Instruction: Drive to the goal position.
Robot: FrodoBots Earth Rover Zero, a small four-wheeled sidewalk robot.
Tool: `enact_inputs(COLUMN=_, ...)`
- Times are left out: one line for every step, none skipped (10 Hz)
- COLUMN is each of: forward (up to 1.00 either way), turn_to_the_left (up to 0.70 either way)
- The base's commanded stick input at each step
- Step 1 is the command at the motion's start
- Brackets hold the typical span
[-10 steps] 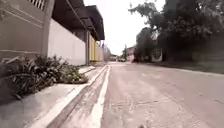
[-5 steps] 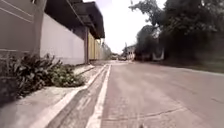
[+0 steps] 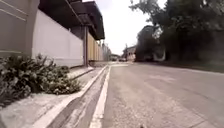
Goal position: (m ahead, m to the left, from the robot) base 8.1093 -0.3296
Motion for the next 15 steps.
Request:
enact_inputs(forward=0.7, turn_to_the_left=0.0)
enact_inputs(forward=0.7, turn_to_the_left=0.0)
enact_inputs(forward=0.7, turn_to_the_left=0.0)
enact_inputs(forward=0.7, turn_to_the_left=0.0)
enact_inputs(forward=0.7, turn_to_the_left=0.0)
enact_inputs(forward=0.7, turn_to_the_left=0.0)
enact_inputs(forward=0.7, turn_to_the_left=0.0)
enact_inputs(forward=0.7, turn_to_the_left=0.0)
enact_inputs(forward=0.7, turn_to_the_left=0.0)
enact_inputs(forward=0.7, turn_to_the_left=0.0)
enact_inputs(forward=0.7, turn_to_the_left=0.0)
enact_inputs(forward=0.7, turn_to_the_left=0.0)
enact_inputs(forward=0.7, turn_to_the_left=0.0)
enact_inputs(forward=0.7, turn_to_the_left=0.0)
enact_inputs(forward=0.7, turn_to_the_left=0.0)
